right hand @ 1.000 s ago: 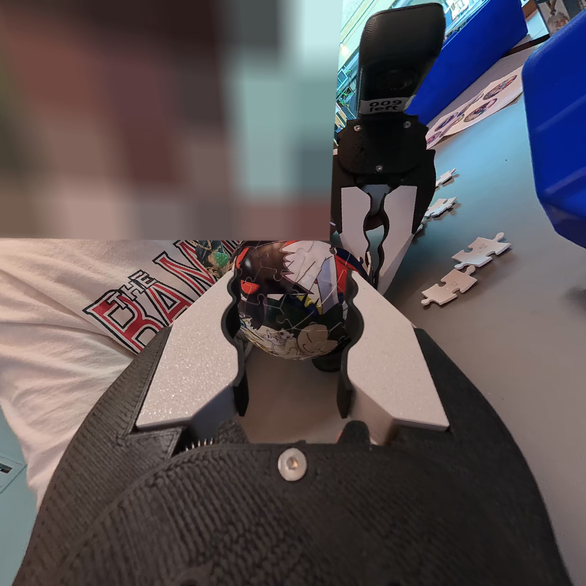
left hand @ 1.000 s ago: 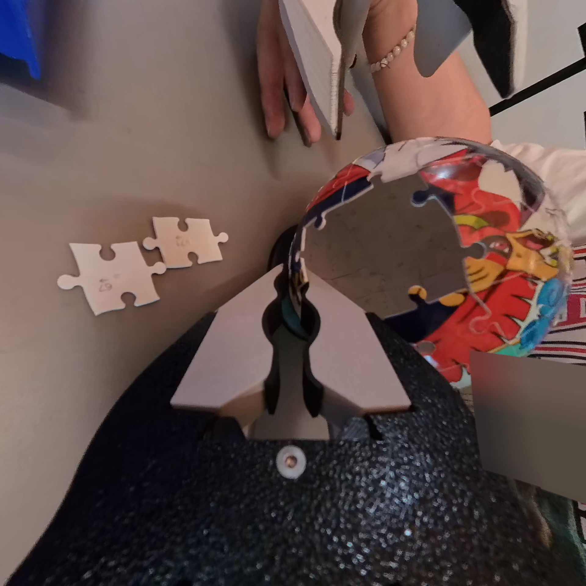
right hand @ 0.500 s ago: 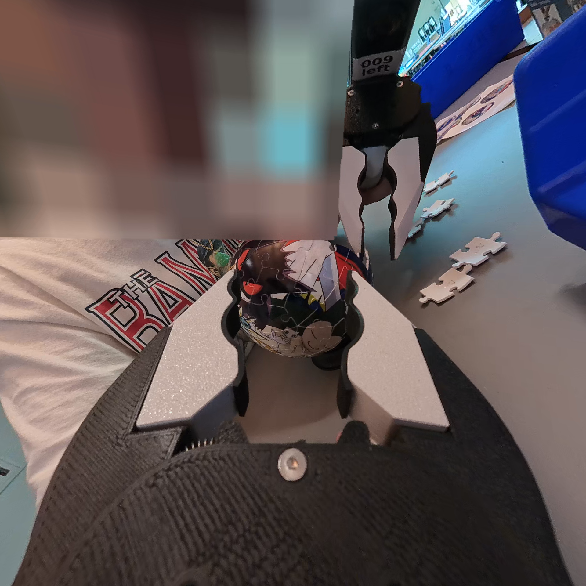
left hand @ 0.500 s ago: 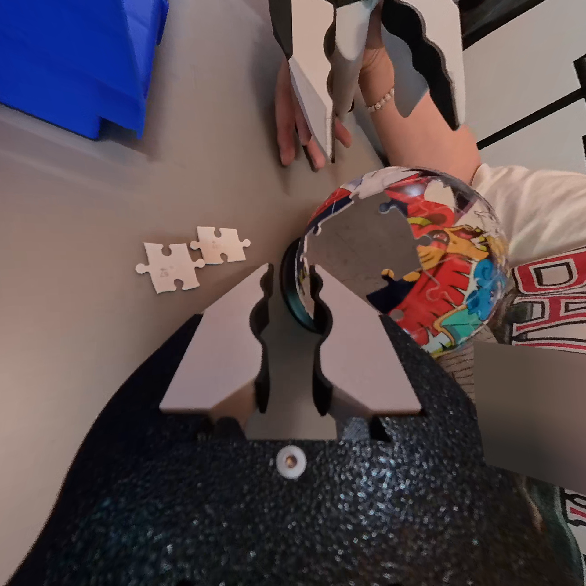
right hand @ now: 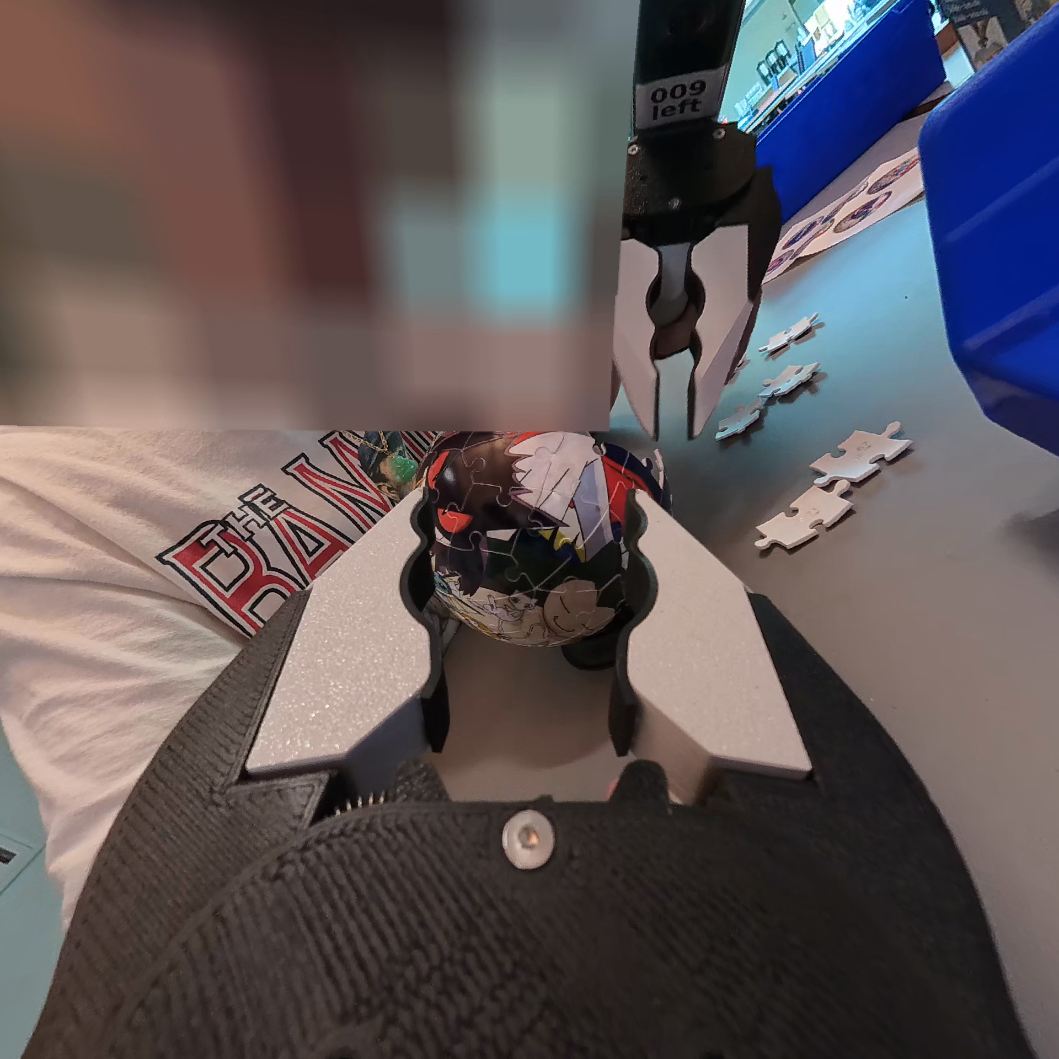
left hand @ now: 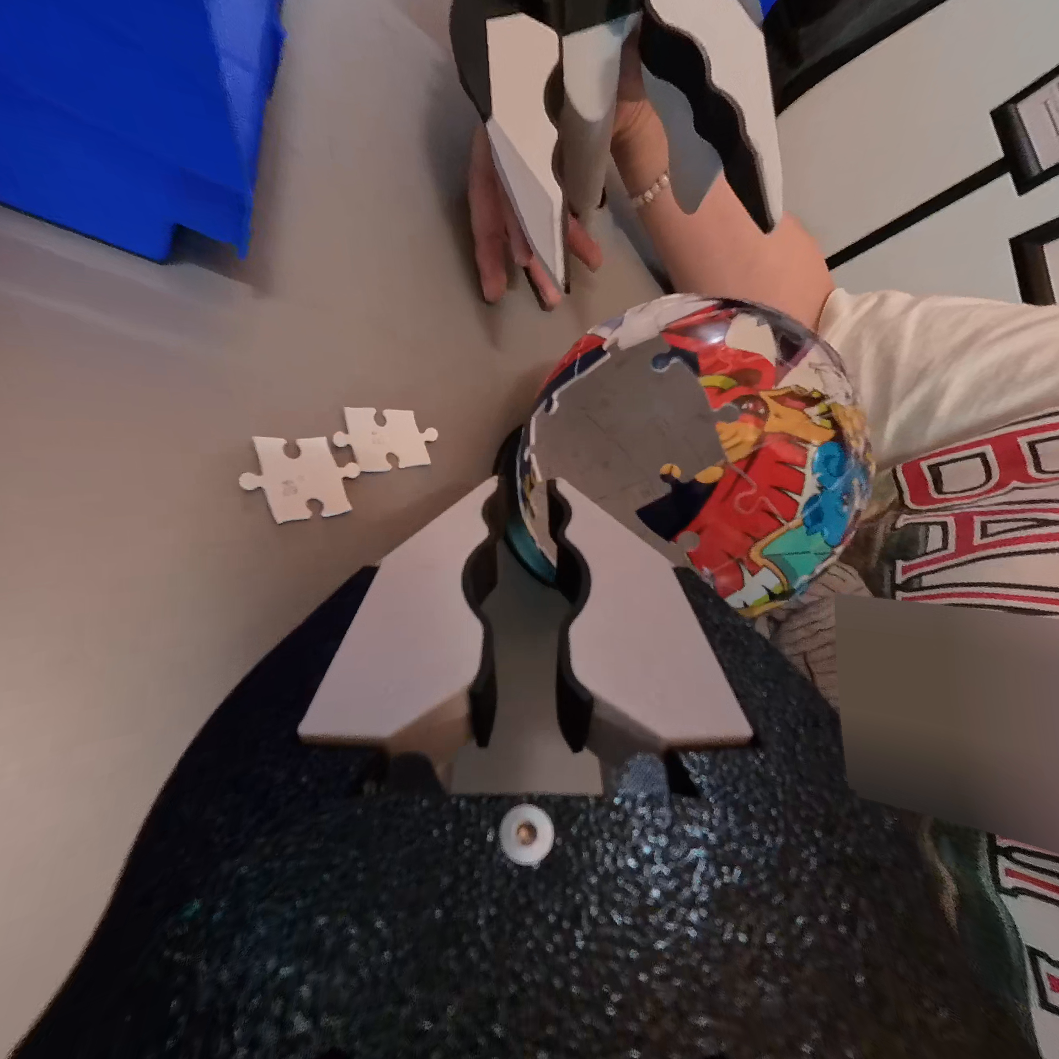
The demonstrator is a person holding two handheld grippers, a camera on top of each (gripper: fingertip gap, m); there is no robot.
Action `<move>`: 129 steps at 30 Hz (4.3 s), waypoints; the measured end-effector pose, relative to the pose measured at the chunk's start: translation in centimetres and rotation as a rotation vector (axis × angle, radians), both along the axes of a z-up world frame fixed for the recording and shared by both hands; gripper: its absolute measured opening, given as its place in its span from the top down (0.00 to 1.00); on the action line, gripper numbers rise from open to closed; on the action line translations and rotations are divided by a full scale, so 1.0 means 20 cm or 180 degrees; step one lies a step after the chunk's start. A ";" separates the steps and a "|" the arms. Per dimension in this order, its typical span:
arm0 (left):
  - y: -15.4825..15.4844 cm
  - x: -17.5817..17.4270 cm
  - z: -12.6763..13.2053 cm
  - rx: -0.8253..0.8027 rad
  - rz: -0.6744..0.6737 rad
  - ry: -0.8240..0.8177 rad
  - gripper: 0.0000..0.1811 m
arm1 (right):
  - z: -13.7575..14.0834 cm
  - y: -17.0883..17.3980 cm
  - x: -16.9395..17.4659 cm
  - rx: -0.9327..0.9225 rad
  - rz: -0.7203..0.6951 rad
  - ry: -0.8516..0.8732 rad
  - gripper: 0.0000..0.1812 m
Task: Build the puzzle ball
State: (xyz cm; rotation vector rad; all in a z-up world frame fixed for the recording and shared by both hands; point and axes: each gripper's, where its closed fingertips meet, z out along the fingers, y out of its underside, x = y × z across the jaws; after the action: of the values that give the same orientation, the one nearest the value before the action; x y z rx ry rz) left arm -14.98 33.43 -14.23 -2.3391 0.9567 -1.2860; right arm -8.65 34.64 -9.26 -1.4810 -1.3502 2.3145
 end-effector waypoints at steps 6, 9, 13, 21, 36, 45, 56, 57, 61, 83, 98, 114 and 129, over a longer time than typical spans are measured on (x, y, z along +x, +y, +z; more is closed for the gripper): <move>-0.05 0.06 -0.09 -0.0031 -0.0172 0.0183 0.95 | -0.01 -0.01 -0.01 0.0010 0.0021 -0.0012 0.64; -0.06 0.09 -0.13 -0.0038 -0.0222 0.0262 0.97 | -0.01 -0.01 -0.01 0.0002 0.0009 -0.0017 0.64; -0.08 0.11 -0.18 -0.0078 -0.0257 0.0309 0.99 | -0.01 -0.01 -0.01 -0.0008 0.0017 -0.0009 0.64; -0.05 0.13 -0.17 -0.0112 -0.0163 0.0165 1.00 | -0.01 0.00 -0.02 -0.0090 0.0010 -0.0016 0.64; 0.01 0.06 -0.09 -0.0129 -0.0024 -0.0025 0.91 | 0.00 0.01 -0.01 -0.0162 0.0024 -0.0004 0.64; 0.06 0.00 -0.01 0.0029 0.0116 -0.0070 0.92 | 0.00 0.02 -0.01 -0.0184 0.0020 -0.0002 0.65; 0.11 -0.03 0.03 0.0227 0.0288 -0.0054 0.94 | -0.01 0.02 -0.01 -0.0194 0.0019 -0.0030 0.65; 0.12 -0.04 0.04 0.0256 0.0312 -0.0080 0.94 | -0.01 0.02 -0.01 -0.0192 0.0021 -0.0031 0.65; 0.15 -0.07 0.08 0.0334 0.0400 -0.0145 0.98 | -0.01 0.02 -0.01 -0.0190 0.0019 -0.0032 0.65; 0.09 -0.17 0.03 0.0733 0.0070 0.0154 0.90 | 0.03 0.07 0.00 0.0225 -0.0466 -0.0090 0.62; -0.28 -0.19 -0.20 0.1331 -0.0162 0.0227 0.62 | 0.01 -0.30 0.12 0.2187 -0.3548 -0.0783 0.37; -0.51 -0.10 -0.25 0.1817 -0.0499 0.0821 0.78 | -0.16 -0.70 0.05 0.3014 -0.3510 -0.1556 0.64; -0.58 -0.04 -0.26 0.1944 -0.0661 0.0633 0.99 | -0.17 -0.68 -0.01 0.2870 -0.3385 -0.1606 0.71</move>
State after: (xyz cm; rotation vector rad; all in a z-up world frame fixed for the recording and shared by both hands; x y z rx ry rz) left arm -15.87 21.80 -19.38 -1.9372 1.4443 -0.6842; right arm -8.92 20.96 -12.61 -1.7641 -0.9955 0.5964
